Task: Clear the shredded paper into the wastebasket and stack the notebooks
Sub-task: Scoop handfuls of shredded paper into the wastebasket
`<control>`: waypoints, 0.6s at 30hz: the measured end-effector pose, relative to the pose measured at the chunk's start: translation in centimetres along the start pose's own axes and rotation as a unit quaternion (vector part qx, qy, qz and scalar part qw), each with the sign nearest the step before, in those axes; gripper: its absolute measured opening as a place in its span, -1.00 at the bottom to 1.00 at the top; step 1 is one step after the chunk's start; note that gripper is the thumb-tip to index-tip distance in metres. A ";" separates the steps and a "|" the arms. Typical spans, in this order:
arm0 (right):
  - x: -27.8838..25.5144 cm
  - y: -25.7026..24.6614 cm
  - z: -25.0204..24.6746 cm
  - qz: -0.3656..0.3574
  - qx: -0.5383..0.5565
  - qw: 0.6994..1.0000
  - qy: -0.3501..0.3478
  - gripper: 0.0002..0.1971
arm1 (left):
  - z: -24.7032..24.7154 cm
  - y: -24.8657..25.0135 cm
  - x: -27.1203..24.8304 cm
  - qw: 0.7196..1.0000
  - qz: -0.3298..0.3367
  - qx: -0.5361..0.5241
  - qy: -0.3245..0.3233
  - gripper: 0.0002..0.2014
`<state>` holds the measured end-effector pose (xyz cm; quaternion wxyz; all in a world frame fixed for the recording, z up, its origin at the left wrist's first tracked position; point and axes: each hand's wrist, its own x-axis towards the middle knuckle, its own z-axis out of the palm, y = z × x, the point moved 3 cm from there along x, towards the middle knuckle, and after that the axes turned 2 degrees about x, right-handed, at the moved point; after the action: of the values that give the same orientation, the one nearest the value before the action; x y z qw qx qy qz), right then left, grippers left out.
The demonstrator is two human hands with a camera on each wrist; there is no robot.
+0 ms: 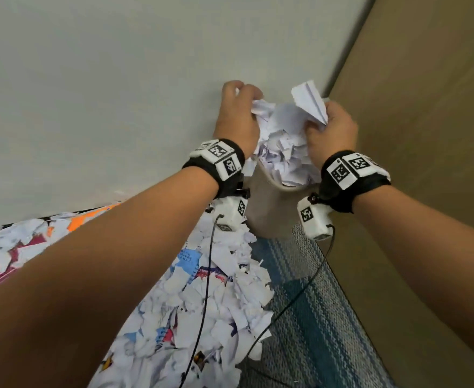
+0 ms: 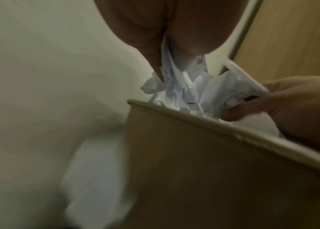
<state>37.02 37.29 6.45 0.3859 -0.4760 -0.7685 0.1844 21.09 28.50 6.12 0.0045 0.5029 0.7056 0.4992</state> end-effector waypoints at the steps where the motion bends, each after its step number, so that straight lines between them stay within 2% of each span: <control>1: 0.1 0.7 0.0 -0.011 -0.048 0.999 -0.019 -0.70 | 1.0 0.4 -0.2 1.000 0.010 0.007 -0.017 -0.57; 3: -0.1 1.8 0.4 -0.043 -0.146 0.986 -0.074 -0.64 | 2.9 1.0 -0.7 0.998 0.015 0.008 -0.056 -0.57; 5: -0.7 2.9 0.9 -0.046 -0.195 0.971 -0.130 -0.59 | 4.8 1.3 -1.3 0.995 0.032 0.023 -0.095 -0.59; 8: -1.1 3.9 1.5 -0.014 -0.218 0.955 -0.199 -0.67 | 7.6 1.2 -1.8 0.972 0.082 0.137 -0.175 -0.56; 11: -1.1 3.8 2.4 0.015 -0.247 0.928 -0.278 -0.62 | 8.7 1.2 -1.8 0.927 0.096 0.258 -0.256 -0.58; 14: -1.2 4.0 3.2 0.039 -0.293 0.892 -0.343 -0.46 | 9.4 1.2 -2.2 0.862 0.123 0.368 -0.325 -0.65; 16: -1.3 4.3 3.7 0.031 -0.317 0.869 -0.380 -0.41 | 10.0 0.9 -2.5 0.820 0.123 0.409 -0.382 -0.70; 18: -1.3 4.3 3.9 0.028 -0.329 0.850 -0.410 -0.38 | 10.3 0.6 -2.8 0.794 0.120 0.425 -0.417 -0.72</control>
<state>36.83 38.54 0.66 -0.1489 -0.4778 -0.8587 0.1104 28.12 33.70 -0.05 0.0238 0.6944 0.7103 -0.1128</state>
